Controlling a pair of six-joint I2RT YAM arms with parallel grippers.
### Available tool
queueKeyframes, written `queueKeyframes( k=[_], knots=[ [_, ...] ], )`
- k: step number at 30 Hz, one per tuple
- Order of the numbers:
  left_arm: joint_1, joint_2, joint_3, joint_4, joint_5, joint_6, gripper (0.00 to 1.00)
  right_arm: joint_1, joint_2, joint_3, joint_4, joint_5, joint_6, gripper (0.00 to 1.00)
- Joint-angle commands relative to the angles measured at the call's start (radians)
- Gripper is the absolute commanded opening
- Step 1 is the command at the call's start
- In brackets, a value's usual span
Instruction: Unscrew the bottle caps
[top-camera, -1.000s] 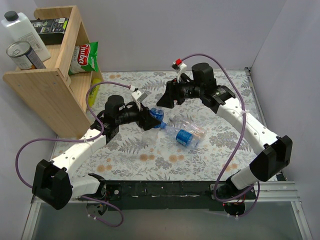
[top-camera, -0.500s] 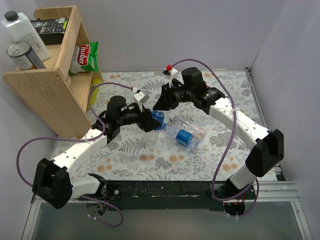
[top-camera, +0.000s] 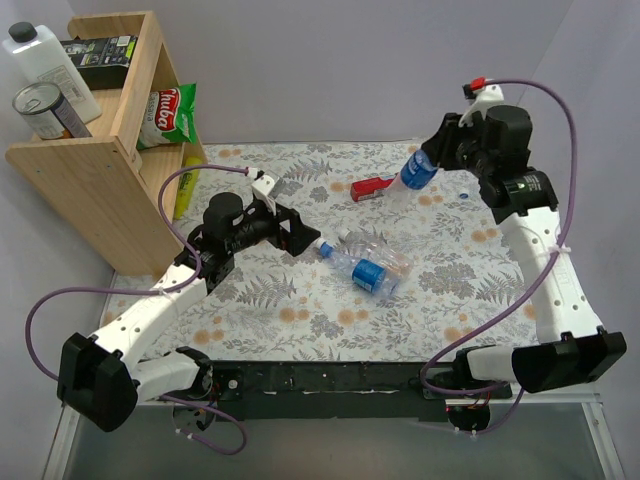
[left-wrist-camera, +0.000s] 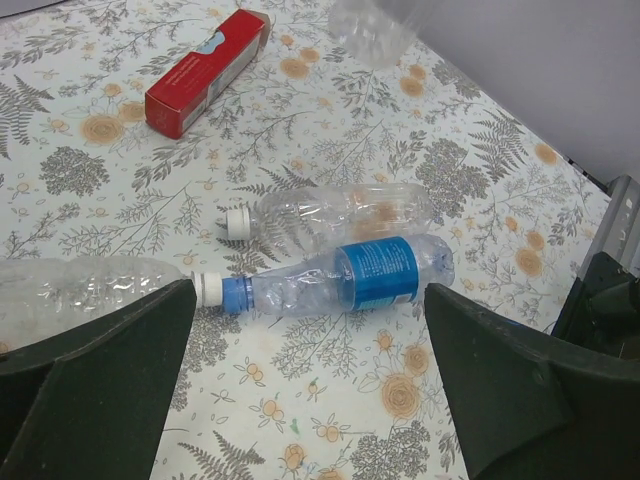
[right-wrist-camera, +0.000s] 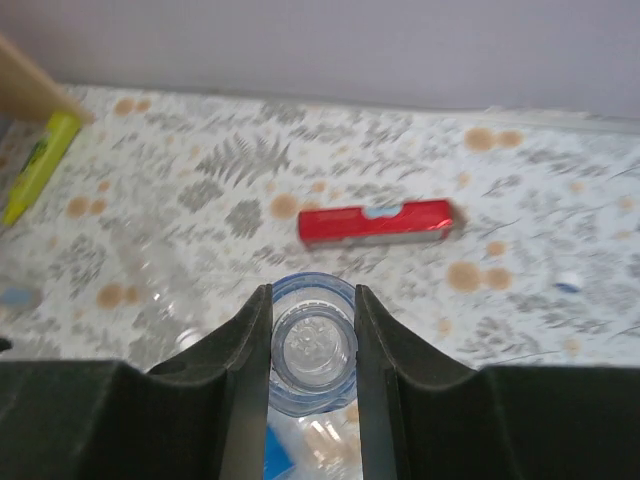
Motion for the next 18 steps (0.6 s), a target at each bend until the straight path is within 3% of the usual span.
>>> queueKeyframes(
  k=[1, 9, 18],
  knots=[
    [-0.001, -0.03, -0.001, 0.01, -0.044, -0.01, 0.98, -0.053, 0.024, 0.099, 0.001, 0.172, -0.094, 0.01],
    [-0.001, -0.029, 0.002, 0.008, -0.036, -0.008, 0.98, -0.114, 0.184, 0.104, 0.171, 0.235, -0.176, 0.01],
    [-0.001, -0.017, 0.0, 0.01, -0.026, -0.005, 0.98, -0.119, 0.435, 0.239, 0.205, 0.278, -0.269, 0.01]
  ],
)
